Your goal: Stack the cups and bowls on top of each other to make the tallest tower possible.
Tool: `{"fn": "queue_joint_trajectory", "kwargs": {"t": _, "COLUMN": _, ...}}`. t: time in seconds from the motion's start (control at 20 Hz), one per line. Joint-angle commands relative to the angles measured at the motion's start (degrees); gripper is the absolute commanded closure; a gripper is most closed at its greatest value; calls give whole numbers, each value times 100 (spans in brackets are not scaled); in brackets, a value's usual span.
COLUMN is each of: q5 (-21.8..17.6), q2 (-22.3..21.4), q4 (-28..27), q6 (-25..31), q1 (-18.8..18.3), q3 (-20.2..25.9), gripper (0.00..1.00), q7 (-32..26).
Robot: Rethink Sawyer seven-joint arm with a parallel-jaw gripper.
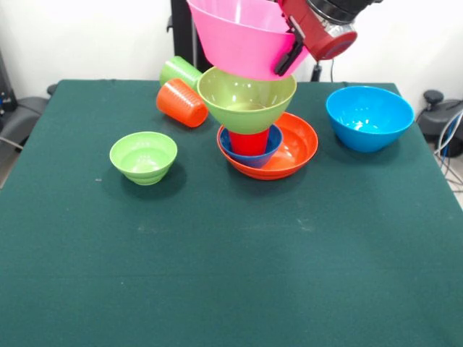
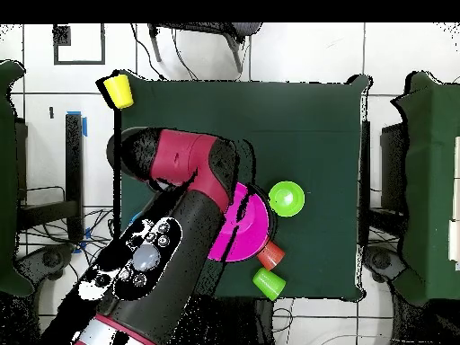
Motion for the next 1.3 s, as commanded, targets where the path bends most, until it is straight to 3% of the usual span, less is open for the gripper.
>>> {"fn": "queue_joint_trajectory", "kwargs": {"t": 0.05, "q5": -40, "q2": 28, "q4": 345, "q6": -306, "q1": -226, "q3": 727, "gripper": 100, "q7": 414}}
{"fn": "queue_joint_trajectory", "kwargs": {"t": 0.7, "q5": -66, "q2": -45, "q4": 656, "q6": -463, "q1": -499, "q3": 1070, "gripper": 100, "q7": 27}}
{"fn": "queue_joint_trajectory", "kwargs": {"t": 1.3, "q5": 13, "q2": -101, "q4": 749, "q6": -517, "q1": -603, "q3": 1299, "gripper": 100, "q7": 137}}
